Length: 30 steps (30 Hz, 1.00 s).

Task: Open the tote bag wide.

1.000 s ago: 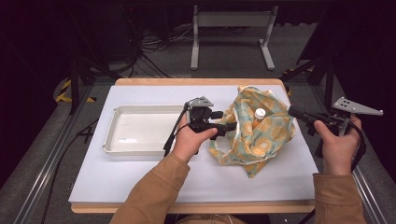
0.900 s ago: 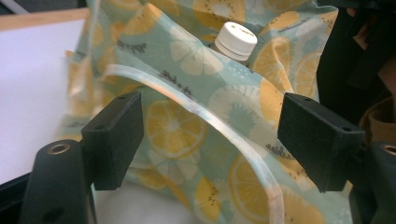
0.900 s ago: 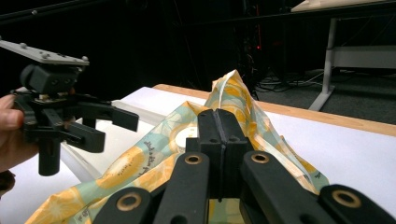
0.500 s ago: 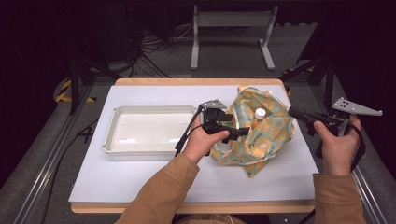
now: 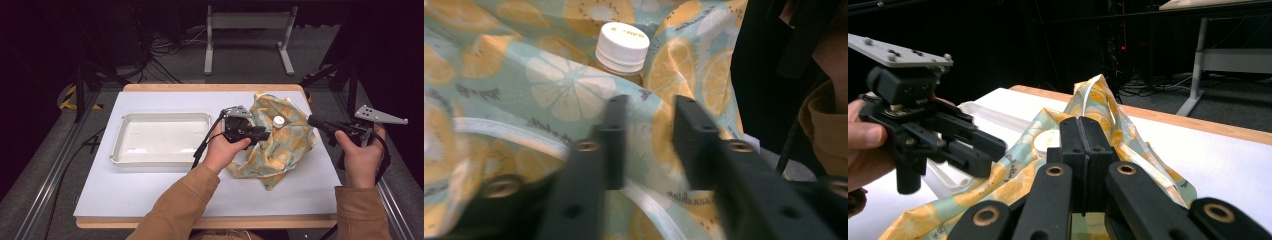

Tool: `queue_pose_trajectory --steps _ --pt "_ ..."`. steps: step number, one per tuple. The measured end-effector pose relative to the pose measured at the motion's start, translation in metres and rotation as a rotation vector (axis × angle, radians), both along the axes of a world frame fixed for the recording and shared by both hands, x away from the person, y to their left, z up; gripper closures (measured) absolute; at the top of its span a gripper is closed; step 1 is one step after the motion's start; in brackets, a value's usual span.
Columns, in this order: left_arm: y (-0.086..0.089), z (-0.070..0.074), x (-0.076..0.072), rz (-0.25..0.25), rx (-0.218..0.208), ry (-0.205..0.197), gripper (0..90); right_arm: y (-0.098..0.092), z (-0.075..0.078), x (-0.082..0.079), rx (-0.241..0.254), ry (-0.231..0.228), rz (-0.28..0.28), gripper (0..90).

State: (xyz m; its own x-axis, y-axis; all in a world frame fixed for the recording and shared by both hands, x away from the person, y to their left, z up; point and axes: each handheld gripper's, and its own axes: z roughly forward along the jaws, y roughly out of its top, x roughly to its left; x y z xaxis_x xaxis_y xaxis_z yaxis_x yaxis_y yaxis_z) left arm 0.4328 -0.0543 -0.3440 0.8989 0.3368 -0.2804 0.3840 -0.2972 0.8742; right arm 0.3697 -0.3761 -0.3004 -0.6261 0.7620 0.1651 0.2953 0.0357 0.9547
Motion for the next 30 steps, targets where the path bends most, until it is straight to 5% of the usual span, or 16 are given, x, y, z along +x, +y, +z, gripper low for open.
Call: queue_pose_trajectory --steps 5,10,12,13,15,18,25,30 --pt "0.014 0.010 -0.002 0.024 -0.007 -0.033 89.6 -0.002 -0.001 -0.001 -0.006 0.005 -0.008 90.0" --pt "0.020 0.010 -0.001 0.043 -0.004 -0.018 89.6 -0.003 -0.001 -0.001 -0.004 0.006 -0.013 90.0" --pt "0.019 0.009 -0.001 0.070 -0.011 0.000 81.4 -0.003 -0.001 -0.002 -0.006 0.007 -0.013 90.0" --pt "0.017 0.009 0.000 0.103 0.000 0.007 54.2 -0.003 -0.001 -0.002 -0.006 0.007 -0.013 90.0" --pt "0.011 0.009 0.000 0.130 0.006 0.026 47.7 -0.003 -0.001 -0.002 -0.006 0.006 -0.013 90.0" --pt "0.003 0.008 0.001 0.189 0.052 -0.007 21.1 -0.003 -0.001 -0.002 -0.008 0.006 -0.012 90.0" --pt "-0.014 0.004 0.002 0.181 0.031 0.066 8.3 -0.003 -0.002 -0.001 -0.010 0.009 -0.011 90.0" --pt "-0.021 0.003 0.004 0.204 0.079 0.084 13.3 -0.003 -0.002 -0.001 -0.010 0.008 -0.011 90.0"
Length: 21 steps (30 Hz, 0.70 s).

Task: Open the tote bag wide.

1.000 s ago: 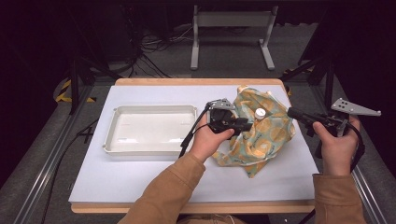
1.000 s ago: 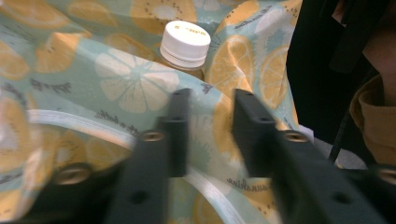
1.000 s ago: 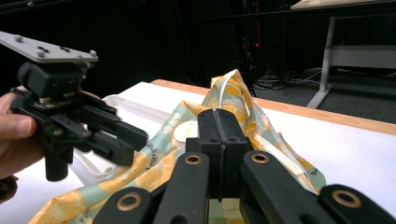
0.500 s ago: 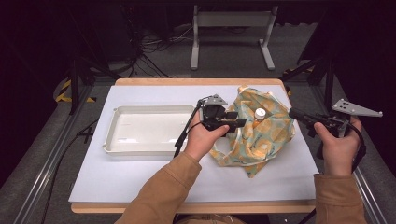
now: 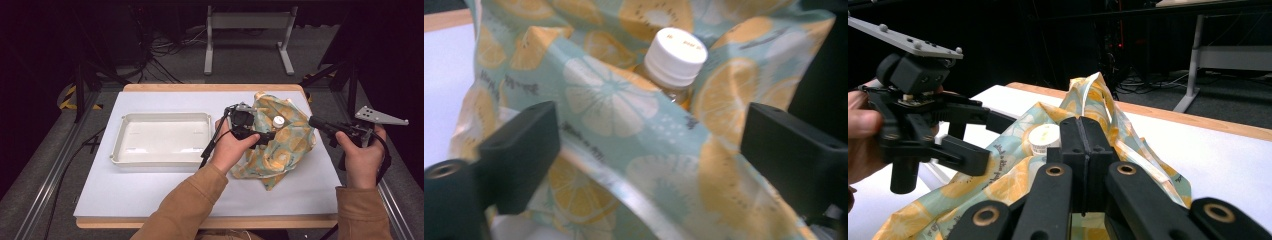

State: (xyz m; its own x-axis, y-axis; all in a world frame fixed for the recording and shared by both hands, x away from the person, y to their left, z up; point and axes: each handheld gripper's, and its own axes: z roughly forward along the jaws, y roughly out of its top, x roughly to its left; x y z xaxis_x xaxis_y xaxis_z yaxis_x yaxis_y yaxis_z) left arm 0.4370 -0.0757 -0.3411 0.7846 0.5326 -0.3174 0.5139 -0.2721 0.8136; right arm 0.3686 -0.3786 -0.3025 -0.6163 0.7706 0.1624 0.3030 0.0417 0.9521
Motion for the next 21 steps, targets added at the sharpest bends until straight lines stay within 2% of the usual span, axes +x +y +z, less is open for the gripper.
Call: queue_pose_trajectory --steps 1,2,6,8,10,12,14,21 --pt "0.000 -0.001 0.000 -0.002 0.003 0.002 17.3 0.000 0.000 0.000 0.000 -0.001 -0.001 90.0" --pt "0.001 0.000 0.001 -0.014 0.008 0.000 25.2 -0.001 0.000 0.000 0.001 -0.001 -0.001 90.0" --pt "0.008 0.002 -0.001 -0.041 0.007 -0.036 64.8 -0.003 0.000 -0.001 0.000 -0.001 -0.005 90.0" --pt "0.012 0.004 -0.001 -0.039 0.006 -0.047 78.9 -0.004 0.000 -0.001 0.002 -0.001 -0.005 90.0" --pt "0.016 0.007 -0.001 -0.033 0.001 -0.062 84.7 -0.004 0.000 -0.002 0.000 -0.003 -0.007 90.0" --pt "0.021 0.010 -0.002 -0.019 -0.005 -0.077 86.7 -0.005 0.001 -0.002 -0.003 -0.003 -0.012 90.0" --pt "0.026 0.012 -0.003 -0.010 0.001 -0.095 86.9 -0.007 0.000 -0.003 -0.013 0.000 -0.017 90.0" --pt "0.042 0.013 -0.002 0.014 -0.010 -0.111 87.5 -0.018 -0.006 -0.006 -0.034 0.029 -0.050 90.0"
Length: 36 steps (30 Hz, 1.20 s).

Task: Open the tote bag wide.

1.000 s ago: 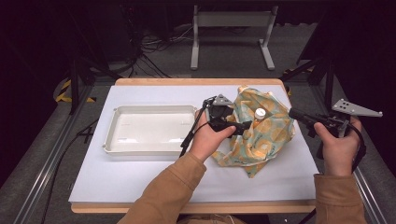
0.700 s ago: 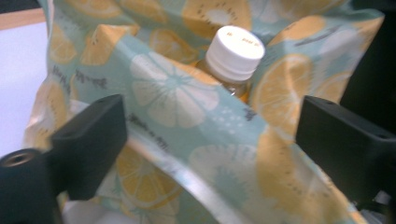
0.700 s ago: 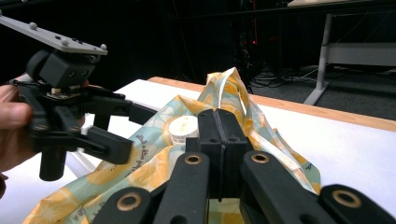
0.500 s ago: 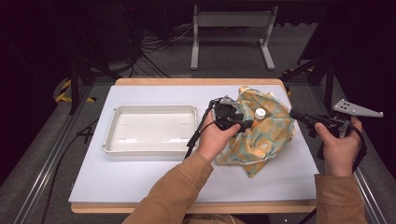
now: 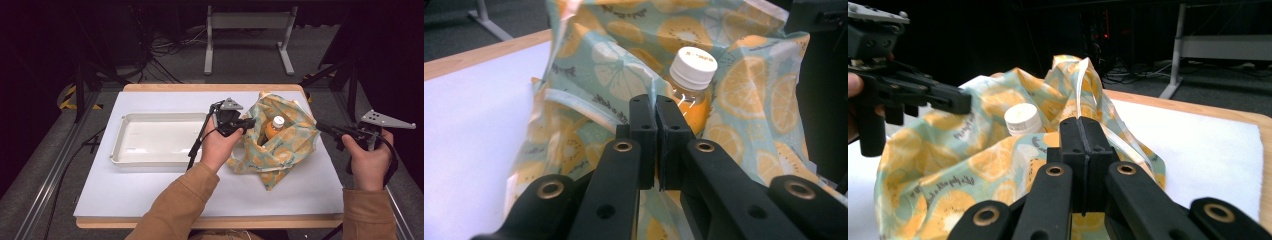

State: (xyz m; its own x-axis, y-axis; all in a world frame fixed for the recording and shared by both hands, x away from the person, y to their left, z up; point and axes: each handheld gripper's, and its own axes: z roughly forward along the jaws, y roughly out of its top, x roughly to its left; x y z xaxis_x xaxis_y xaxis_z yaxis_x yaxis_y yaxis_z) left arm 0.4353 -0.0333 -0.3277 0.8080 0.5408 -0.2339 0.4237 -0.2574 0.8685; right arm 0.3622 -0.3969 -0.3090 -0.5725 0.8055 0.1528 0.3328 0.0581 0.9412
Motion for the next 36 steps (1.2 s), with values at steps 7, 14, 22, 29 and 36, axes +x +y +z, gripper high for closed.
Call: queue_pose_trajectory --steps 7,14,22,29,36 --pt "0.016 0.001 -0.001 0.032 0.027 -0.029 87.1 -0.007 -0.004 -0.003 -0.015 0.022 -0.015 90.0" --pt "0.026 -0.003 0.003 0.060 0.035 -0.022 86.2 -0.014 -0.011 -0.003 -0.021 0.050 -0.031 90.0" --pt "0.025 -0.014 0.003 0.059 0.058 -0.013 84.8 -0.017 -0.020 -0.001 -0.036 0.085 -0.034 90.0" --pt "0.027 -0.035 0.004 0.052 0.086 0.008 84.1 -0.016 -0.034 0.001 -0.063 0.133 -0.035 90.0" --pt "0.028 -0.048 0.006 0.059 0.109 0.026 84.0 -0.017 -0.046 0.005 -0.078 0.175 -0.042 90.0"
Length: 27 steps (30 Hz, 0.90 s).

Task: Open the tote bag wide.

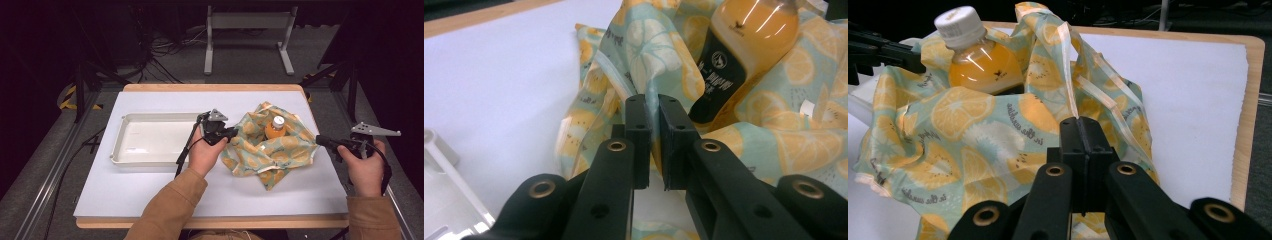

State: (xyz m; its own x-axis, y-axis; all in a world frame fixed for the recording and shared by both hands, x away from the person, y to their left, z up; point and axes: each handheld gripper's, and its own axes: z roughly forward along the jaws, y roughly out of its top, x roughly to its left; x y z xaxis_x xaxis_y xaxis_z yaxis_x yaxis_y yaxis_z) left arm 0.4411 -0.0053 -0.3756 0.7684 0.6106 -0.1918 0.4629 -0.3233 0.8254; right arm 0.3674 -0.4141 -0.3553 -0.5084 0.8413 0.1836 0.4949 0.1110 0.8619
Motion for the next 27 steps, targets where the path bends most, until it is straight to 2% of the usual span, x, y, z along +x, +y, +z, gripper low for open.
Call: queue_pose_trajectory --steps 11,15,18,20,22,27 --pt "0.002 -0.020 0.003 0.007 0.035 0.044 83.8 -0.004 -0.018 0.006 -0.023 0.067 -0.011 90.0" --pt "0.002 -0.022 0.004 0.004 0.046 0.056 83.8 -0.006 -0.023 0.008 -0.031 0.091 -0.013 90.0" --pt "0.002 -0.024 0.004 0.009 0.061 0.057 83.6 -0.007 -0.030 0.011 -0.048 0.126 -0.008 90.0" --pt "0.002 -0.026 0.004 0.004 0.065 0.064 83.5 -0.007 -0.032 0.011 -0.052 0.129 -0.009 90.0" --pt "0.002 -0.029 0.004 0.005 0.075 0.073 83.3 -0.006 -0.034 0.012 -0.072 0.143 -0.006 90.0" --pt "0.005 -0.030 0.004 0.004 0.055 0.100 81.4 -0.004 -0.034 0.012 -0.083 0.152 -0.001 90.0"
